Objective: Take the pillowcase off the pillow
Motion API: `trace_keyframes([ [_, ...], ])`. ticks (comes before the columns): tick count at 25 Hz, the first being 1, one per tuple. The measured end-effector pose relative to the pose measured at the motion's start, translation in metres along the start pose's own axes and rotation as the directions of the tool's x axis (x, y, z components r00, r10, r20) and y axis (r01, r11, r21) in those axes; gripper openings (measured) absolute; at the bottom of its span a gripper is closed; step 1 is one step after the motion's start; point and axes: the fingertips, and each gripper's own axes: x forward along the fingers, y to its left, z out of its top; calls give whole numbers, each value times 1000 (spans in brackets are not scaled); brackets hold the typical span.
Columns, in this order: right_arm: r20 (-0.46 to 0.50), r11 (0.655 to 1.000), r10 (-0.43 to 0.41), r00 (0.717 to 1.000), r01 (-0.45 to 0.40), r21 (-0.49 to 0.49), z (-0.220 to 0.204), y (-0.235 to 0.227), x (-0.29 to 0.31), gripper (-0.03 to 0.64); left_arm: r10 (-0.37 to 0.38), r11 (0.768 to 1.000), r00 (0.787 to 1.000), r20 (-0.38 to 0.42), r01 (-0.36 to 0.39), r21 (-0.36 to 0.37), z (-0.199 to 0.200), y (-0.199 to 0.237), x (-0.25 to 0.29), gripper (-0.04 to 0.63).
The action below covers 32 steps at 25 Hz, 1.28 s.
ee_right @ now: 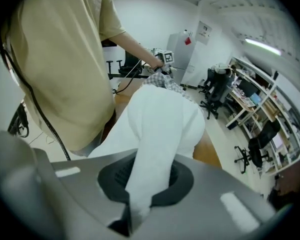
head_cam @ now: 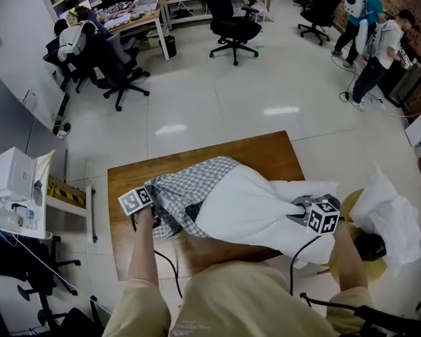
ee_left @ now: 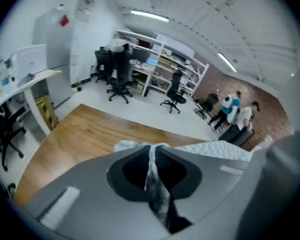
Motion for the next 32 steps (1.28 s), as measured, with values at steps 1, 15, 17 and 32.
trace_keyframes([
  [1,7,1000,-10,1000,10,19,-5,-3,-2,25,41,998,999,28,-40,-43,10,22,-18,20],
  [15,-53,999,-6,999,4,-50,-13,-15,3,23,-91,915,977,-194,159,372,-54,20,-148,501],
  [17,-53,997,-7,999,3,-72,-4,-18,2,23,-70,902,981,-183,141,409,-65,18,-169,550],
  [32,637,874,-450,626,161,459,164,-108,-53,509,-351,892,884,310,215,398,-2,-151,-237,487],
])
